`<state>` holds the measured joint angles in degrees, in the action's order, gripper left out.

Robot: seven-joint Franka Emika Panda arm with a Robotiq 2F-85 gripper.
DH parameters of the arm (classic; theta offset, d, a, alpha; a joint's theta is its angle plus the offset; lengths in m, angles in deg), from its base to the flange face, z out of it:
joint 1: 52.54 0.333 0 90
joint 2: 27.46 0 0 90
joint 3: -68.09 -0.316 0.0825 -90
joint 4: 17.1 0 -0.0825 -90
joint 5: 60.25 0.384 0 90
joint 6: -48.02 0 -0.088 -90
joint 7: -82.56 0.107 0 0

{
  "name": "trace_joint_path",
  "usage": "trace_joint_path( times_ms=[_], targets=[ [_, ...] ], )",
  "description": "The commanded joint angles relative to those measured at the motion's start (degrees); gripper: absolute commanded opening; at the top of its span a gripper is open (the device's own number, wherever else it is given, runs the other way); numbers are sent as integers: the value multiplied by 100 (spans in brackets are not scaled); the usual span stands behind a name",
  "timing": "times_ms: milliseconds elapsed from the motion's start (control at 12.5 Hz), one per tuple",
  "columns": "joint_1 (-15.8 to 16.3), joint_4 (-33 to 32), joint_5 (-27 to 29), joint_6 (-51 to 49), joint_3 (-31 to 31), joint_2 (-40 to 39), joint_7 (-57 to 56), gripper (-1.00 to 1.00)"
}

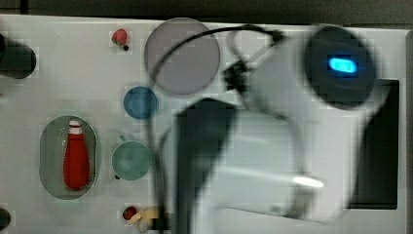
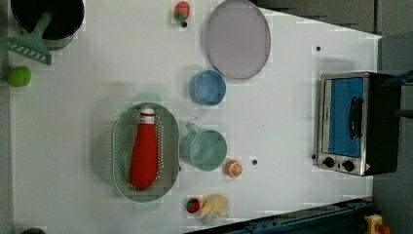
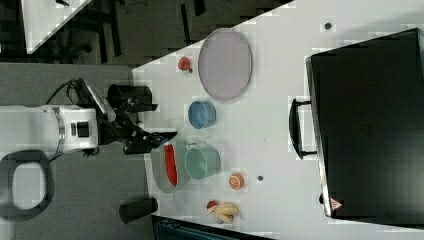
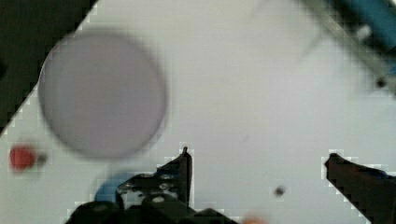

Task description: Pick Ketchup from the table and place it in strainer.

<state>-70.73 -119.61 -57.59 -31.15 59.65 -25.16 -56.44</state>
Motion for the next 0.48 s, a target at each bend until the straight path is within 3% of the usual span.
trace_joint_path(
  times_ms=[80, 480],
  targets=[
    [214, 304, -389, -216, -250, 133, 240, 100],
    [259, 296, -381, -340, -377, 133, 753, 100]
  ],
)
